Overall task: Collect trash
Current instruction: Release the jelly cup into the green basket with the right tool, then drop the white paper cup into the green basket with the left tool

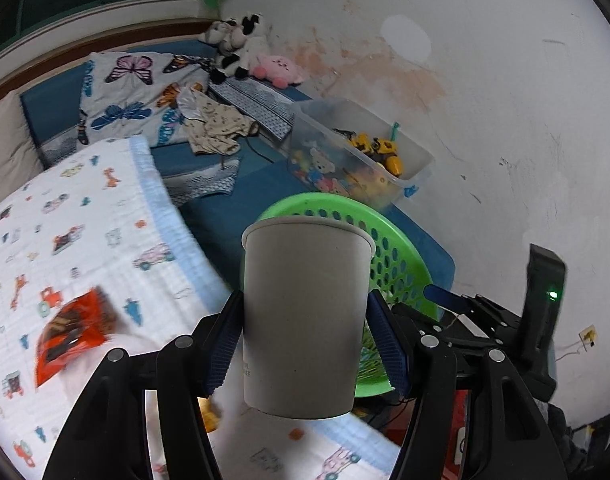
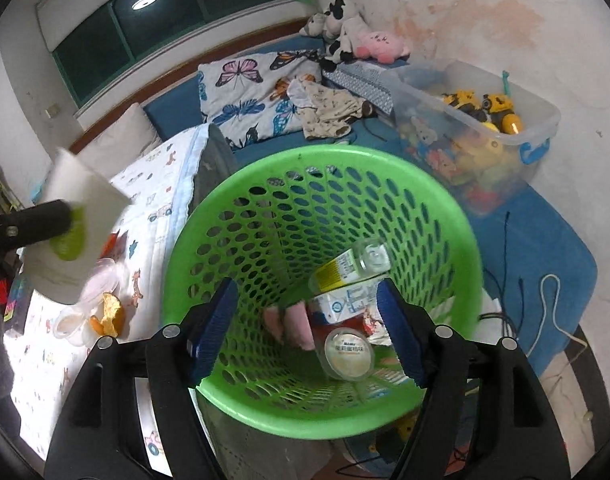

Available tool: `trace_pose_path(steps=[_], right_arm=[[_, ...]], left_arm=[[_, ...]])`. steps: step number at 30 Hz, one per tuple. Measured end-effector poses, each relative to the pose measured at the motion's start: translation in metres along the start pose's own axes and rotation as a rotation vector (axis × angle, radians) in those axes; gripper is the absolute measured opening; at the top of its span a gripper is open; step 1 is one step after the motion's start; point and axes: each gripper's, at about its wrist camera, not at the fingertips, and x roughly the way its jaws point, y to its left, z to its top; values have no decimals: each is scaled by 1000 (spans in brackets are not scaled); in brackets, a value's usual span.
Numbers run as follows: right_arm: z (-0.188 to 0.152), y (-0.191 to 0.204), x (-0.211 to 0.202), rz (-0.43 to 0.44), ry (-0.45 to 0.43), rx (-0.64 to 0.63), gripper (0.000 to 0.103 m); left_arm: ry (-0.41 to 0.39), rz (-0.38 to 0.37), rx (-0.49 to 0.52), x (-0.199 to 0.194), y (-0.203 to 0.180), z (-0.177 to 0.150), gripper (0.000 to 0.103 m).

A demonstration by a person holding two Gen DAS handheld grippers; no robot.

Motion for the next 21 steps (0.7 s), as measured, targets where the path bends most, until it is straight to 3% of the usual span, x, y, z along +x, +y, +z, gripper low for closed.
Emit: trace_pose_path(steps=[12, 21], right_arm=[[-8, -30, -30, -11, -44, 61, 75], [-12, -35, -37, 4, -58, 72, 76]], left_arm=[[79, 4, 40, 63, -36, 12, 61], [107, 9, 32, 86, -39, 7, 63]])
